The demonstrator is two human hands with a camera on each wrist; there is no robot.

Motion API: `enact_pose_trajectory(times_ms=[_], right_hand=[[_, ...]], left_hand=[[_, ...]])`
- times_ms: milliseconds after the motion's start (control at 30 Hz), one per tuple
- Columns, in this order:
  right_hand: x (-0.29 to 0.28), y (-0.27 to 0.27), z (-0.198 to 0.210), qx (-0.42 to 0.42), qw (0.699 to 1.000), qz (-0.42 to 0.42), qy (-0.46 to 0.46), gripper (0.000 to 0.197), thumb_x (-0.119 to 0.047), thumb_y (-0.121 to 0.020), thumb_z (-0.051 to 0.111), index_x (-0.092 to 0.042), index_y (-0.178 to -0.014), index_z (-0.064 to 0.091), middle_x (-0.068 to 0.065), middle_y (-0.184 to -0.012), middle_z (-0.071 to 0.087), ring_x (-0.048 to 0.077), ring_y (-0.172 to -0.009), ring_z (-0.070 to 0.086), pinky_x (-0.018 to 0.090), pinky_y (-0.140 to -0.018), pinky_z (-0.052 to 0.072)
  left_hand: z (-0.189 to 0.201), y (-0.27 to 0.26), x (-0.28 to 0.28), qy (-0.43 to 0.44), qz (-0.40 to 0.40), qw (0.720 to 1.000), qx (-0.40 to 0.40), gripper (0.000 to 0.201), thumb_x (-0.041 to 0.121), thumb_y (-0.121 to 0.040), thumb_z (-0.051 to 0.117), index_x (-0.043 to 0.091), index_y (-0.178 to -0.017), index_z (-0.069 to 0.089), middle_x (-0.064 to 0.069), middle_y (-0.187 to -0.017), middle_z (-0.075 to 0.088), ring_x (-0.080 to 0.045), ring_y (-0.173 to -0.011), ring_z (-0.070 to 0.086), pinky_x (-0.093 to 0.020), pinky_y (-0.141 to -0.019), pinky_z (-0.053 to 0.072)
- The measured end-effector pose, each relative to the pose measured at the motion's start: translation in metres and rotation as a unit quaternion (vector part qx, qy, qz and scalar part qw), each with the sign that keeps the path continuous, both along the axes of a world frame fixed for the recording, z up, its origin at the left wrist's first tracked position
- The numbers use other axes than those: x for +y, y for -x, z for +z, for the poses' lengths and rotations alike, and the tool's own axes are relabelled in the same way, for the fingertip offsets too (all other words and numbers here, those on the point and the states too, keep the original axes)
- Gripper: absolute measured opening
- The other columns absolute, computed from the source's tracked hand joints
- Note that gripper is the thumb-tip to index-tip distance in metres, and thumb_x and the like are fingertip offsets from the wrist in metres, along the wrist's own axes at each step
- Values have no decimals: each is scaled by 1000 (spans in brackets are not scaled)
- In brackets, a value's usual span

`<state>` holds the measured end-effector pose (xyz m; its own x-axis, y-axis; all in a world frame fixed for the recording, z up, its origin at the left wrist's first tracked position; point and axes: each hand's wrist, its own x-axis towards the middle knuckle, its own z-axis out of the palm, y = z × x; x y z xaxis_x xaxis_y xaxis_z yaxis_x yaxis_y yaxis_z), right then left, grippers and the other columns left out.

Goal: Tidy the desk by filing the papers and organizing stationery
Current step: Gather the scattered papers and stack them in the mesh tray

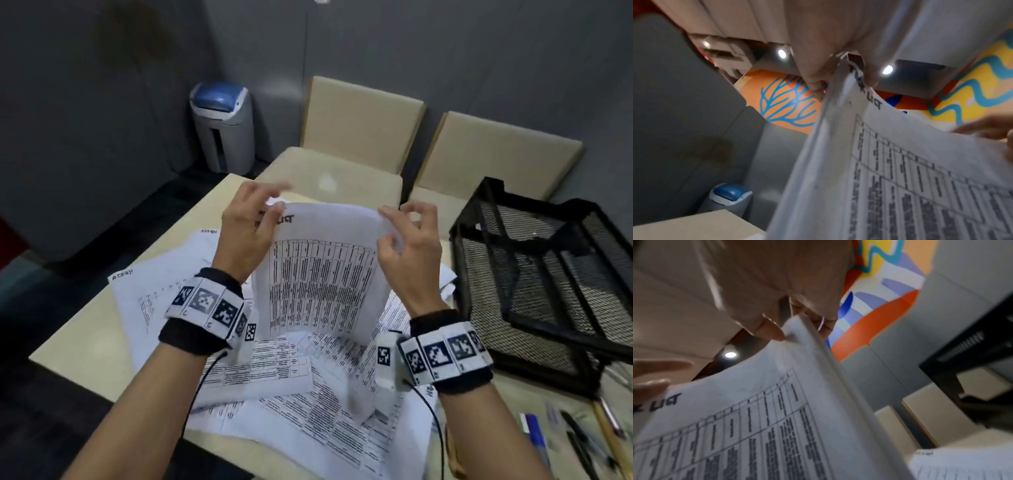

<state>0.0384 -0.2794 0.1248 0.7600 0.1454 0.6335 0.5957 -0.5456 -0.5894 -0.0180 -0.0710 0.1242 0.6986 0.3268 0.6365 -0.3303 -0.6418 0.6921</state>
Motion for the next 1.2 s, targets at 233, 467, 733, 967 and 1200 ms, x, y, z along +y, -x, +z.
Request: enact_pose_trajectory(times_ms=[233,467,733,967,1200], right_hand=[[3,8,-38,241,947,36,-207,64,10,-84,40,-17,-140,24,-12,-108,45,10,-89,52,15,-74,45],[1,7,-41,277,922,19,-271,36,18,-83,32,-15,-98,37,-9,-83,48,-11,-65,48,10,-64,41],[-5,9,-66,403,892,70,-194,43,10,-90,34,-13,-127,30,0,-112,51,16,-103,54,15,-72,43],[-41,-4,-46,378,905,61,-185,28,8,-89,31,-13,-108,37,-11,-91,51,13,-85,49,19,-69,44],[-142,-10,-6,328,931,55,-150,39,-6,-96,42,-12,-133,31,-4,-115,47,9,-104,49,15,-86,46]], left_hand=[[-36,15,-12,120,-16,986,113,77,20,-87,62,17,-146,14,9,-136,43,0,-109,53,-19,-93,47],[-32,11,-17,271,-51,948,161,18,5,-90,52,14,-105,58,4,-93,68,-16,-82,63,-39,-80,55],[-63,25,-5,246,-185,901,305,82,70,-33,76,37,-105,55,16,-102,66,7,-92,64,-15,-75,49],[-50,9,-45,188,-69,936,290,12,23,-87,61,20,-81,52,-6,-77,56,-18,-72,55,-34,-74,50],[41,-67,-136,257,-115,946,160,7,9,-91,55,15,-88,52,8,-76,52,10,-58,55,-6,-54,45]])
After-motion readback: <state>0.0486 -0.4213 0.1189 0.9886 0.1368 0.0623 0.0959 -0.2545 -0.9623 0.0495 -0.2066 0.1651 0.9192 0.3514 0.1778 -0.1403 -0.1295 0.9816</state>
